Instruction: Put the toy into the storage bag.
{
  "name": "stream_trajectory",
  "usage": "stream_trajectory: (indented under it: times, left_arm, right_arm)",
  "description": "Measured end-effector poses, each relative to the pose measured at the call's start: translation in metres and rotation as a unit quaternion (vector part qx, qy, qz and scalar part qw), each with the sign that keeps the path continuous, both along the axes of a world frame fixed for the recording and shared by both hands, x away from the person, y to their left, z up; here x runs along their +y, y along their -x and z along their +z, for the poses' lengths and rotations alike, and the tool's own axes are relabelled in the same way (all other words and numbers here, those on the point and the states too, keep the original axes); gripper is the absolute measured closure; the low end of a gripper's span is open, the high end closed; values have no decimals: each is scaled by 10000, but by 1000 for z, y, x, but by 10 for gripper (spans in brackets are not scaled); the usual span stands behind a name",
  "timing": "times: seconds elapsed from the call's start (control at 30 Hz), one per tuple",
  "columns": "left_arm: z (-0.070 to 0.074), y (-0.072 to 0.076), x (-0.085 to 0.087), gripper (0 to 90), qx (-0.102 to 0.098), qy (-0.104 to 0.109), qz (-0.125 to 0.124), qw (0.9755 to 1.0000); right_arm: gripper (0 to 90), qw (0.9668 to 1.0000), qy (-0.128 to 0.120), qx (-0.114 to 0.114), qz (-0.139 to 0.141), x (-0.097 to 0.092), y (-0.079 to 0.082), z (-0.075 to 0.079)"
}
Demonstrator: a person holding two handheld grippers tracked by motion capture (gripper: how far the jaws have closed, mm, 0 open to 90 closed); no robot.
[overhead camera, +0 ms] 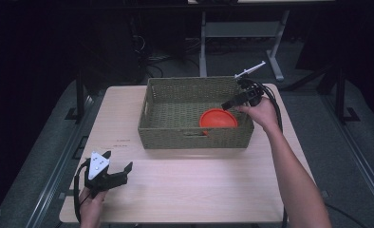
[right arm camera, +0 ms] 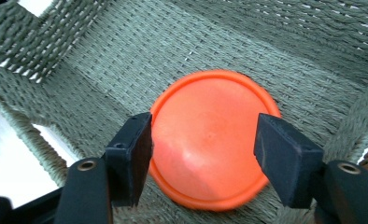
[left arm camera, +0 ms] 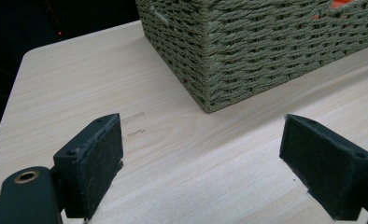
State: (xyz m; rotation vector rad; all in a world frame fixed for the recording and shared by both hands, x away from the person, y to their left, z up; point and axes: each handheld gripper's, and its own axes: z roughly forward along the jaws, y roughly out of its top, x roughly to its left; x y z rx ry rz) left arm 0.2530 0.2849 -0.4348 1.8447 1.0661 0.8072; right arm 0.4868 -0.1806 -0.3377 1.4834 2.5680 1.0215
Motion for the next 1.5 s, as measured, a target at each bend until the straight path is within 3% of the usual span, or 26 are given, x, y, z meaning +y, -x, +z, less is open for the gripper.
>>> stream_trajectory:
  times: [0.17,0.6,1.13,1.5]
  left_arm:
    - [0,-1,0,128,9,-7,13,10000]
    - [0,0,0,128,4,-11,8,10000]
    - [0,0,0,128,3,-15,11,10000]
    - [0,0,0,128,14,-32,19,10000]
  right_arm:
    - [326,10000,-35,50,68,0,4,3]
    - [283,9990,-213,-270,270,-2,28,28]
    - [255,9979,-360,-412,345,-24,54,37]
    - [240,9977,-450,-416,293,-43,69,34]
